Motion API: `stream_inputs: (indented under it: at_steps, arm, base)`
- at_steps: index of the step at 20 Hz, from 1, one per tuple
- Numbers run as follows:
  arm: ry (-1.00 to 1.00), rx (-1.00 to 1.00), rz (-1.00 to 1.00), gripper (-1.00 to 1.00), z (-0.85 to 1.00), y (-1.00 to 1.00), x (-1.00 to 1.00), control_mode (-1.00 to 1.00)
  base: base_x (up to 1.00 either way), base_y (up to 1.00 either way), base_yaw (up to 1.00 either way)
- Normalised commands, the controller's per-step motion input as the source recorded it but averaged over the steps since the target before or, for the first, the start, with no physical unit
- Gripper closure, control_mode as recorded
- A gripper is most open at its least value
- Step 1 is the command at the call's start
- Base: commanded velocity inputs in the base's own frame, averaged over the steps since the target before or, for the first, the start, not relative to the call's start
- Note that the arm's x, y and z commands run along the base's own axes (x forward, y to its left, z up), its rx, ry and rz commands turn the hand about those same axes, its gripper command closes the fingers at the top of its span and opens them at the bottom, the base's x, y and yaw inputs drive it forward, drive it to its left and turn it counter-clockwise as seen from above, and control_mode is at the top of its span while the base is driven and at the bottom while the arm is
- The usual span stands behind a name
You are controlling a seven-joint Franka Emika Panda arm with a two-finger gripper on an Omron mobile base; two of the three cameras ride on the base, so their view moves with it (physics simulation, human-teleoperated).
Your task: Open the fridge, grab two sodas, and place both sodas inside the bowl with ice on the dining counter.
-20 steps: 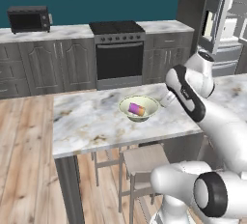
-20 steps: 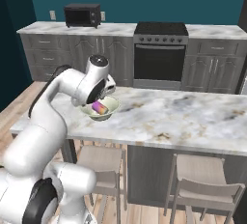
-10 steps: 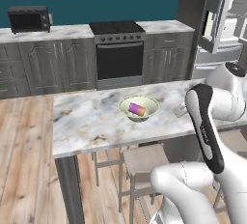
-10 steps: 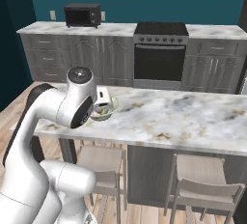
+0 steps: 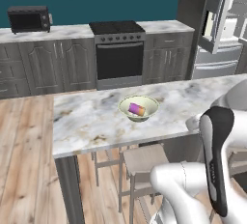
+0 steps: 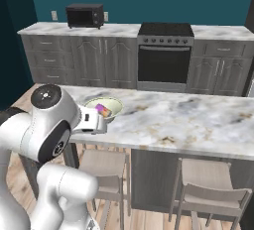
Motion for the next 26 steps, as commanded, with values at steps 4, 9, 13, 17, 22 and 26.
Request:
stream_inputs:
  at_steps: [4, 9, 13, 17, 22, 26]
  arm:
    - [-0.06, 0.00, -0.19, -1.00, 0.00, 0.01, -1.00, -1.00]
    - [-0.03, -0.08, -0.10, -1.00, -0.26, 0.42, -0.78, -1.00]
    - [0.00, -0.10, 0.00, -1.00, -0.25, 0.34, -0.22, -1.00]
    - [-0.01, -0.07, 0.00, -1.00, -0.12, 0.07, -0.13, -1.00]
    - [-0.07, 0.00, -0.01, -1.00, -0.10, -0.09, -0.46, 1.00]
    - [0.00, 0.00, 0.00, -1.00, 0.00, 0.00, 0.00, 1.00]
  base:
    - [0.00, 0.00, 0.00]
    - [0.00, 0.00, 0.00]
    - [0.00, 0.00, 0.00]
    - [0.00, 0.00, 0.00]
    - [-0.37, -0.20, -0.10]
    - [-0.60, -0.32, -0.44]
